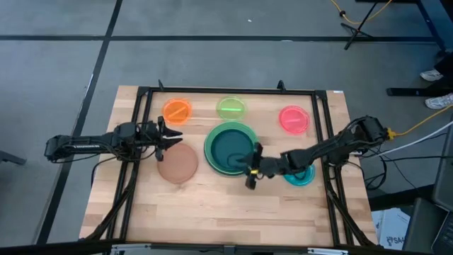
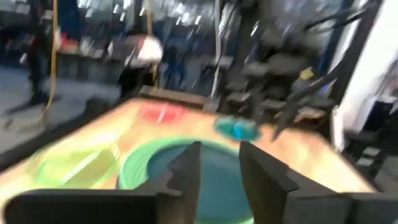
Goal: Stack plastic plates
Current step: Stack the brown plate on top of the dark blue plate
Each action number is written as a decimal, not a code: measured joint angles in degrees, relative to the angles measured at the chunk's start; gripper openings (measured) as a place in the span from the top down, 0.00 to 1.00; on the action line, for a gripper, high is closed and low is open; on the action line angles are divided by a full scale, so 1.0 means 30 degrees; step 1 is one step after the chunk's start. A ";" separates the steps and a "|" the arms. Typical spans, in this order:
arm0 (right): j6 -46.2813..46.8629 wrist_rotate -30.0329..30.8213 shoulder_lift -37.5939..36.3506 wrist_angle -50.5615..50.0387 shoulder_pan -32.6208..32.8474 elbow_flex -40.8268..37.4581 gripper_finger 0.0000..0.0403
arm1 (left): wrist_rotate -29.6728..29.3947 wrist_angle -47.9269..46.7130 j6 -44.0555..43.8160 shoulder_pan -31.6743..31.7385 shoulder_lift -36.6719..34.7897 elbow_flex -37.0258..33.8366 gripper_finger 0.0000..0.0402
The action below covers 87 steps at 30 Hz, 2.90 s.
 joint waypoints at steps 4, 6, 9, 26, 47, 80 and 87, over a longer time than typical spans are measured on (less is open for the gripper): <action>-0.1444 0.0182 0.0824 0.1858 0.0441 -0.0005 0.71 | -0.1409 -0.4657 0.0138 0.0000 0.1130 0.1951 0.61; -0.1552 0.0109 0.1085 0.1981 0.0414 -0.0005 0.71 | -0.1787 -0.6705 -0.0029 0.0000 0.2093 0.2822 0.58; -0.1559 0.0320 0.1372 0.1929 0.0251 -0.0005 0.71 | -0.1747 -0.8039 -0.0258 -0.0012 0.3478 0.3697 0.56; -0.1636 0.0458 0.1543 0.1778 0.0105 -0.0005 0.71 | -0.1883 -1.1894 -0.0316 0.0246 1.2425 0.7408 0.57; -0.1489 0.0458 0.1535 0.1081 0.0119 -0.0005 0.71 | 0.1994 -1.4580 0.4113 0.4546 1.9529 0.9888 0.57; -0.1175 0.0458 0.1514 0.1023 0.0119 -0.0005 0.71 | 0.2346 -1.3954 0.4951 0.4473 2.1503 0.9874 0.98; -0.0889 0.0465 0.1514 0.1023 0.0119 -0.0005 0.71 | 0.4915 -1.4032 0.4958 0.4478 2.1079 0.9866 0.98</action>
